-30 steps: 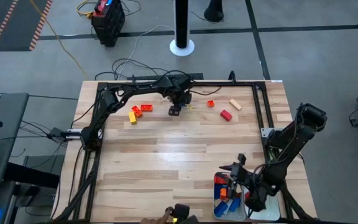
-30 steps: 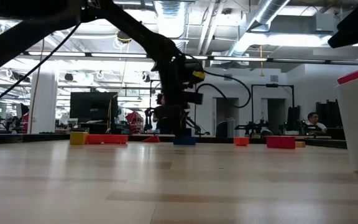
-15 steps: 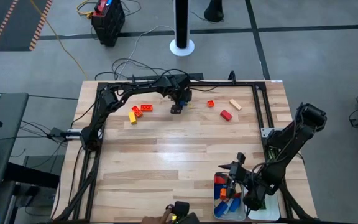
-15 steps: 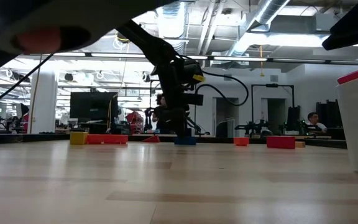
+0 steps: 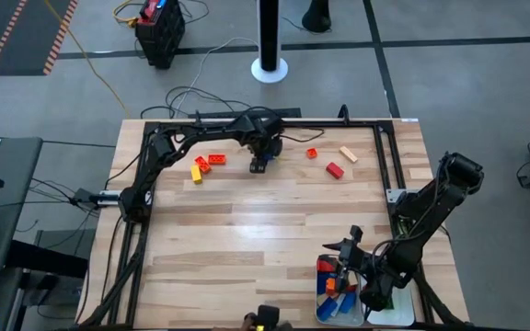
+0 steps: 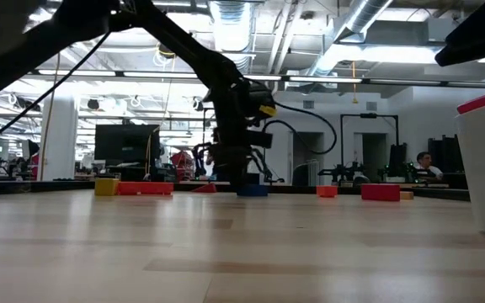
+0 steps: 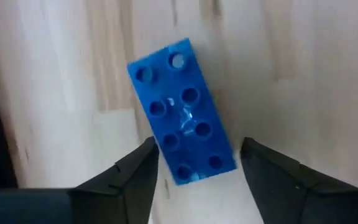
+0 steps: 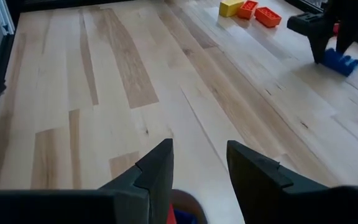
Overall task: Sort blocks by size
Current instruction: Put the large blue wooden block into the gray bin
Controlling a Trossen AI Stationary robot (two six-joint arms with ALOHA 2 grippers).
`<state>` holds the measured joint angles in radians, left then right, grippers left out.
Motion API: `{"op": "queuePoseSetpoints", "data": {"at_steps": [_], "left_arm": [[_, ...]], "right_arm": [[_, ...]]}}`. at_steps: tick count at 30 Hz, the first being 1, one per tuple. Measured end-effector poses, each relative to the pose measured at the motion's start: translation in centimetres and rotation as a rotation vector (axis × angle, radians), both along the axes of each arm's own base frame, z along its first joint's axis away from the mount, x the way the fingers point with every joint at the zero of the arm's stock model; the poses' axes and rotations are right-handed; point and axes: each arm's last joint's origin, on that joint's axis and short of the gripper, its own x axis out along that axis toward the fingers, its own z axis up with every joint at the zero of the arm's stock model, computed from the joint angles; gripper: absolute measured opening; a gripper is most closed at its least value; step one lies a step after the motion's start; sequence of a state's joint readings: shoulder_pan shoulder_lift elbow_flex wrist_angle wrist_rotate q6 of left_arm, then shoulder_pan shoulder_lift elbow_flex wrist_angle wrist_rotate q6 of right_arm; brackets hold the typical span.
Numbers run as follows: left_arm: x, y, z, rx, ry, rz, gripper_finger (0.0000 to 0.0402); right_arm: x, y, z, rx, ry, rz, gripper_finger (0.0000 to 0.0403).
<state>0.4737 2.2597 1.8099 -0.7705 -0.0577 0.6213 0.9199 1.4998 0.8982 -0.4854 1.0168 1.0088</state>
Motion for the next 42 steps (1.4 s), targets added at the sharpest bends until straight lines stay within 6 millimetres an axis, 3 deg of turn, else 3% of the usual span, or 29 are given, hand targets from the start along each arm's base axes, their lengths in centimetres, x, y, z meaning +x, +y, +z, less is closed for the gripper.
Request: {"op": "queuePoseSetpoints", "data": {"at_steps": [11, 23, 31, 38, 42], "left_arm": [[1.2, -0.5, 0.4, -0.004, -0.115, 0.084, 0.0195], [1.7, -1.2, 0.6, 0.029, -0.113, -0.019, 0.0078], [2.1, -1.5, 2.5, 0.077, -0.068, -0.079, 0.0006], [2.0, -1.8, 4.8, 0.058, -0.028, -0.090, 0.0006], [1.7, -0.6, 5.3, 0.029, -0.071, -0.025, 0.0018]], "right_arm": [[0.0, 0.0, 0.0, -0.019, 0.007, 0.011, 0.0175], [0.0, 0.0, 0.4, -0.010, 0.000, 0.011, 0.0175], [0.1, 0.2, 1.4, -0.022, 0.009, 0.016, 0.0175], [0.1, 0.2, 1.4, -0.021, 0.010, 0.015, 0.0175], [0.1, 0.2, 1.4, -0.021, 0.010, 0.014, 0.0175]]}}
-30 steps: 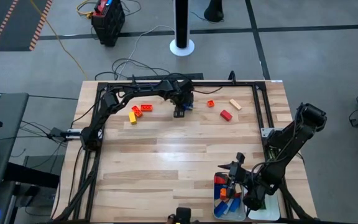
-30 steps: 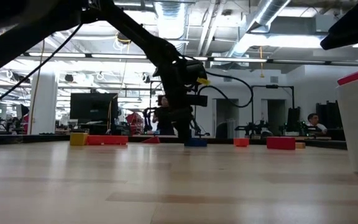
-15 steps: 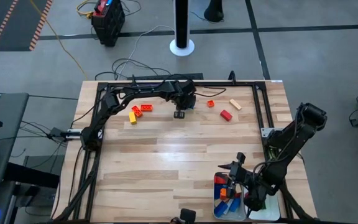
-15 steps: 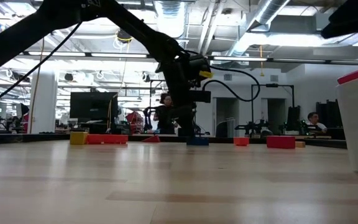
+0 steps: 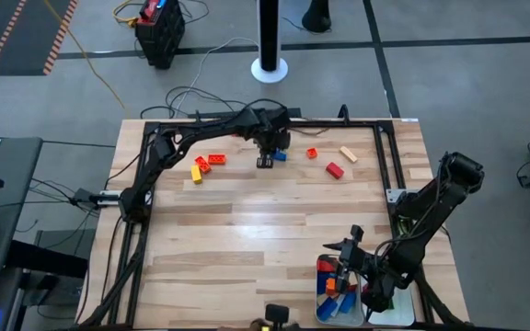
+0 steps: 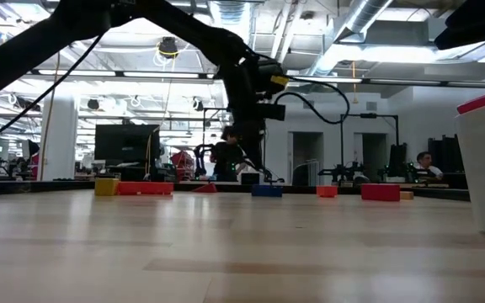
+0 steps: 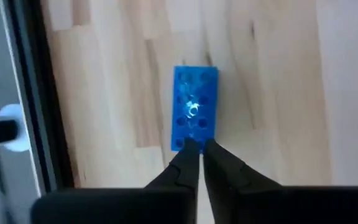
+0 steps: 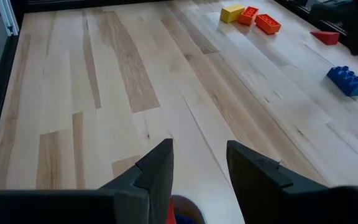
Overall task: Sort blocks by size
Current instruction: Put the large blue wooden block into the gray bin
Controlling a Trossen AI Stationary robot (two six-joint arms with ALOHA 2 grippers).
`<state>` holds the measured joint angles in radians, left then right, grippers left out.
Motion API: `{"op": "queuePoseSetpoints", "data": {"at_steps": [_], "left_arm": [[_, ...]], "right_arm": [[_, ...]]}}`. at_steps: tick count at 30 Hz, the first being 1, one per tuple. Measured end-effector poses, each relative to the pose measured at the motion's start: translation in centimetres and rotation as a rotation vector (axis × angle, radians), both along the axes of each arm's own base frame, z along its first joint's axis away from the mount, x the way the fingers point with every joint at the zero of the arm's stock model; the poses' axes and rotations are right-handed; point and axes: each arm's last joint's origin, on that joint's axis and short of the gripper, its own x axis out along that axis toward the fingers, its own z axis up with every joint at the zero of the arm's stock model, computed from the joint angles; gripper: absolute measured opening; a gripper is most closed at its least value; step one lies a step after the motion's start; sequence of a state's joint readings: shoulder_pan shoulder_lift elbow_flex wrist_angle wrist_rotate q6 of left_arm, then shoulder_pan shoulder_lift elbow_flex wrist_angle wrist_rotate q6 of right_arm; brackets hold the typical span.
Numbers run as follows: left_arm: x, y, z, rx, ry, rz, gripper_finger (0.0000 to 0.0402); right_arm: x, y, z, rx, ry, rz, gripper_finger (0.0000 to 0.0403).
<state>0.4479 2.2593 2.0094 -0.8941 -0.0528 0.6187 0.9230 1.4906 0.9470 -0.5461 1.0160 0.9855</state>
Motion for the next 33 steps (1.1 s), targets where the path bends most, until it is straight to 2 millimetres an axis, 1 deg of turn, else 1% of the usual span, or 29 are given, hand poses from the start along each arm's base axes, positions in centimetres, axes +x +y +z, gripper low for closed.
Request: {"op": "queuePoseSetpoints", "data": {"at_steps": [4, 6, 9, 12, 14, 16, 18, 19, 22, 24, 27, 33], "left_arm": [[0.0, 1.9, 0.2, -0.077, -0.156, 0.070, 0.0068], [0.3, 2.1, -0.3, -0.055, -0.191, 0.110, 0.0099], [0.6, 1.0, -1.5, 0.023, -0.131, 0.099, 0.0136], [1.5, -0.2, -2.6, 0.044, -0.109, 0.058, 0.0156], [1.7, -0.6, -2.8, 0.034, -0.114, 0.069, 0.0161], [2.3, -0.7, -2.6, 0.037, -0.172, 0.094, 0.0162], [2.4, -0.6, -2.5, 0.023, -0.199, 0.131, 0.0163], [2.3, -0.7, -2.7, 0.010, -0.189, 0.148, 0.0163], [2.5, -0.7, -4.2, -0.021, -0.161, 0.178, 0.0163], [2.2, -0.7, -4.7, -0.003, -0.110, 0.196, 0.0163], [2.1, -0.8, -4.7, 0.016, -0.085, 0.192, 0.0163], [2.0, -1.6, -4.9, 0.043, -0.016, 0.107, 0.0163]], "right_arm": [[0.0, 0.0, 0.0, 0.000, 0.001, -0.002, 0.0175], [0.1, -0.1, 0.0, -0.001, 0.001, -0.003, 0.0175], [0.1, -0.1, 0.0, -0.008, 0.004, 0.001, 0.0175], [0.1, -0.1, 0.0, -0.017, 0.007, 0.006, 0.0175], [0.1, -0.1, 0.0, -0.023, 0.010, 0.008, 0.0175], [0.1, -0.1, 0.0, -0.022, 0.008, 0.006, 0.0175], [0.2, -0.2, 0.0, -0.019, 0.007, 0.003, 0.0175], [0.2, -0.2, 0.0, -0.018, 0.006, 0.002, 0.0175], [0.2, -0.1, 0.0, -0.017, 0.004, 0.005, 0.0175], [0.2, -0.1, 0.0, -0.015, 0.003, 0.005, 0.0175], [0.2, -0.1, 0.0, -0.015, 0.003, 0.005, 0.0175], [0.2, -0.1, 0.0, -0.015, 0.003, 0.005, 0.0175]]}}
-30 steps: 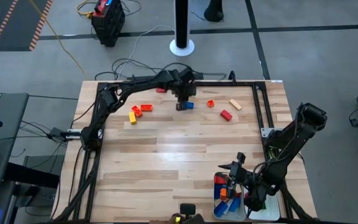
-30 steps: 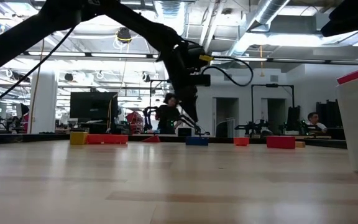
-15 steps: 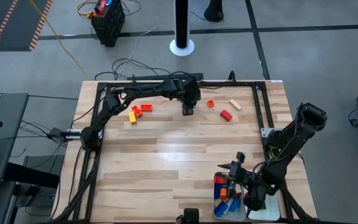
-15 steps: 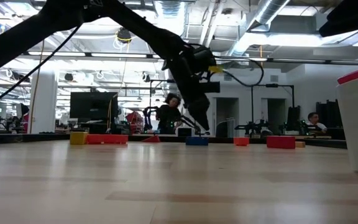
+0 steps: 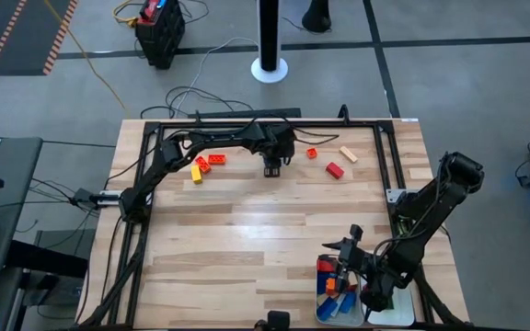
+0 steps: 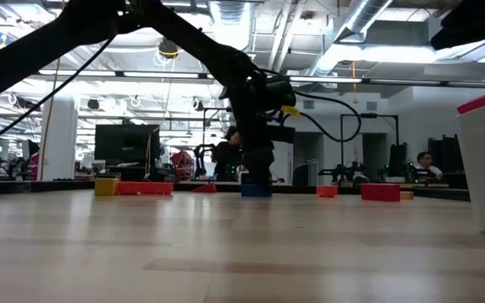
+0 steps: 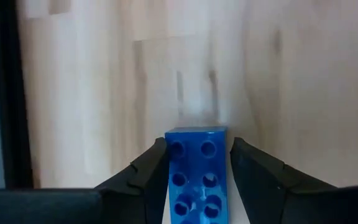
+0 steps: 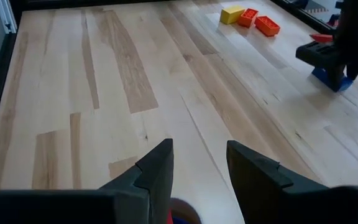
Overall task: Sort blocks by size
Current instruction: Put the large blue wooden block into the gray bin
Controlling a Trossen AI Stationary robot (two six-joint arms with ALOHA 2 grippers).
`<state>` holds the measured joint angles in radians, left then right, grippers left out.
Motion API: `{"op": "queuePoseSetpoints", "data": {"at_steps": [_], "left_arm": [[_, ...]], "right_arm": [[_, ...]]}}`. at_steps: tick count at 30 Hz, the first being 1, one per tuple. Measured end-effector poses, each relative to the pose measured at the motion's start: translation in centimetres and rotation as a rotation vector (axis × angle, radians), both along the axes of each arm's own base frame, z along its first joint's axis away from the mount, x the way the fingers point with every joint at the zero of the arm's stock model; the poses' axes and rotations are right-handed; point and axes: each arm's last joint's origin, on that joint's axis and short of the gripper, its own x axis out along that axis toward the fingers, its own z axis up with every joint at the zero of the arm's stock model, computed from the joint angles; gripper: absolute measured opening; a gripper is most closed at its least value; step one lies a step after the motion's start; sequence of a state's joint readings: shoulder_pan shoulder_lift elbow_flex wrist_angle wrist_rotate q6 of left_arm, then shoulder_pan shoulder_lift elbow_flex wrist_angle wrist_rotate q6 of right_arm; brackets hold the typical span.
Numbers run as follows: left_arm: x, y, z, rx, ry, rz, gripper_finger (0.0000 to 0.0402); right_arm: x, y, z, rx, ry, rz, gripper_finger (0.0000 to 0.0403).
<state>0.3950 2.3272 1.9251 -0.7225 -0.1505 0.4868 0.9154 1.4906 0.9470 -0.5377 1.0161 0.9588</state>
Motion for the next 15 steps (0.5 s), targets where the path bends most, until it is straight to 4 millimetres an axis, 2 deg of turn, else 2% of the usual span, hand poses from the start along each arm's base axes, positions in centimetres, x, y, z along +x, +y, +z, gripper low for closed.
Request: {"op": "queuePoseSetpoints", "data": {"at_steps": [2, 10, 15], "left_arm": [[-0.3, -0.1, 0.0, -0.012, 0.031, -0.002, 0.0163], [-3.4, 2.4, -0.6, -0.120, 0.174, 0.167, 0.0163], [-5.0, 3.0, -0.7, -0.188, 0.266, 0.238, 0.0163]], "right_arm": [[0.0, 0.0, 0.0, 0.001, 0.000, 0.000, 0.0175], [0.0, 0.0, 0.0, 0.000, 0.000, 0.000, 0.0175], [0.0, 0.0, 0.0, 0.000, 0.000, 0.000, 0.0175]]}}
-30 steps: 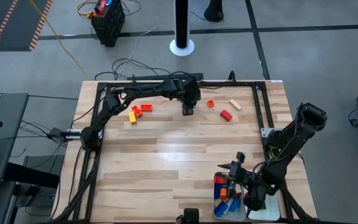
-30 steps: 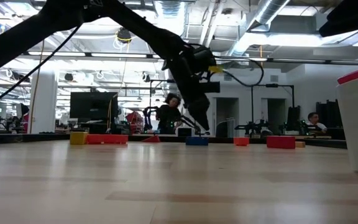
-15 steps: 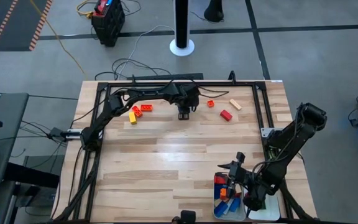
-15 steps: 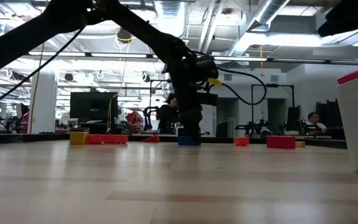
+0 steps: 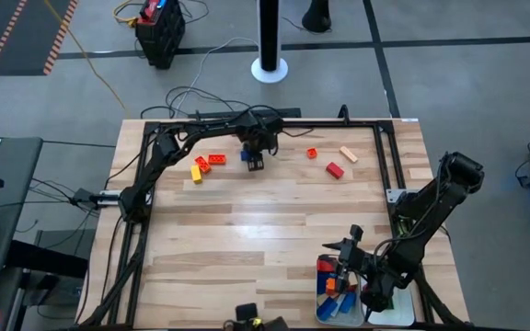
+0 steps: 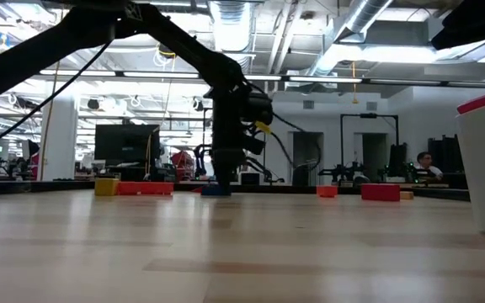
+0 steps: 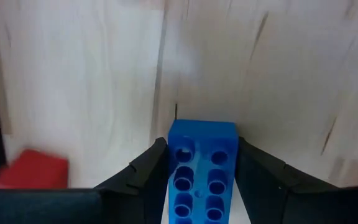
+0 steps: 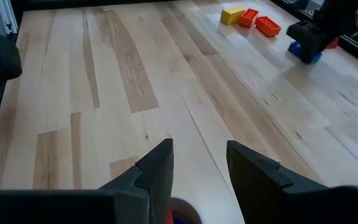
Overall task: Sort blocks by size
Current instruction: Put the large blue wooden block into the gray bin
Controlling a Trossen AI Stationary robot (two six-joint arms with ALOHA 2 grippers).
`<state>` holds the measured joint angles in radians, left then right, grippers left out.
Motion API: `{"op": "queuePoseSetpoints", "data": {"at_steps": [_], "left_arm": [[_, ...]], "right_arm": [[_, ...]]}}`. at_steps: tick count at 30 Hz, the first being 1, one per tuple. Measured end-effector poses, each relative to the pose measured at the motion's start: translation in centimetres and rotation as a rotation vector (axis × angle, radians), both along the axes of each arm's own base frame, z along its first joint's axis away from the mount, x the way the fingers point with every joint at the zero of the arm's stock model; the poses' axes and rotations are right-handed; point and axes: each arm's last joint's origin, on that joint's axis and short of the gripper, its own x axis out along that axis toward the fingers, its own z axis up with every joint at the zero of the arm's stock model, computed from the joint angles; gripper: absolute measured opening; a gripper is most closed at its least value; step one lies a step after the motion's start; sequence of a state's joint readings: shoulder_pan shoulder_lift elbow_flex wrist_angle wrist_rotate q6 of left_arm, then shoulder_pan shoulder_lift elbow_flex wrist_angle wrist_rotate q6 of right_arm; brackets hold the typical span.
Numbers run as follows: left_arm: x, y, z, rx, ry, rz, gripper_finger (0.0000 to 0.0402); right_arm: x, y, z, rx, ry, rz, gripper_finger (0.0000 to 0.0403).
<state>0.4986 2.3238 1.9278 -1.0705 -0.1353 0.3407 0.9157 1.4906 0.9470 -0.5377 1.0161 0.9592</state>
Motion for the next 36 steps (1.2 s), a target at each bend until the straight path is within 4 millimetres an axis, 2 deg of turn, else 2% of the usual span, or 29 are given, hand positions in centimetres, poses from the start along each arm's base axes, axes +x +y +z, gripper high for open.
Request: {"op": "queuePoseSetpoints", "data": {"at_steps": [6, 9, 14, 20, 24, 31, 36], "left_arm": [[-1.3, -0.9, -0.1, -0.072, 0.141, 0.005, 0.0163], [-1.3, -1.6, 0.6, -0.073, 0.153, 0.003, 0.0162], [-1.3, -3.4, 4.8, -0.024, 0.058, 0.005, 0.0154], [-2.4, -4.7, 8.0, 0.017, 0.008, 0.021, 0.0161], [-3.8, -6.1, 8.1, 0.027, 0.000, 0.010, 0.0167], [-5.6, -10.1, 8.9, 0.074, -0.189, -0.058, 0.0168], [-7.3, -12.1, 8.9, 0.067, -0.218, -0.032, 0.0169]], "right_arm": [[0.0, 0.0, 0.0, 0.000, 0.000, 0.000, 0.0175], [0.0, 0.0, 0.0, 0.000, 0.000, 0.000, 0.0175], [0.0, 0.0, 0.0, 0.003, 0.000, -0.001, 0.0175], [-0.2, 0.2, 0.0, 0.009, -0.003, 0.006, 0.0175], [-0.3, 0.3, 0.0, 0.011, -0.003, 0.009, 0.0175], [0.1, 0.0, 0.0, 0.010, -0.003, -0.007, 0.0175], [0.5, -0.2, 0.1, 0.029, -0.017, -0.017, 0.0175]]}}
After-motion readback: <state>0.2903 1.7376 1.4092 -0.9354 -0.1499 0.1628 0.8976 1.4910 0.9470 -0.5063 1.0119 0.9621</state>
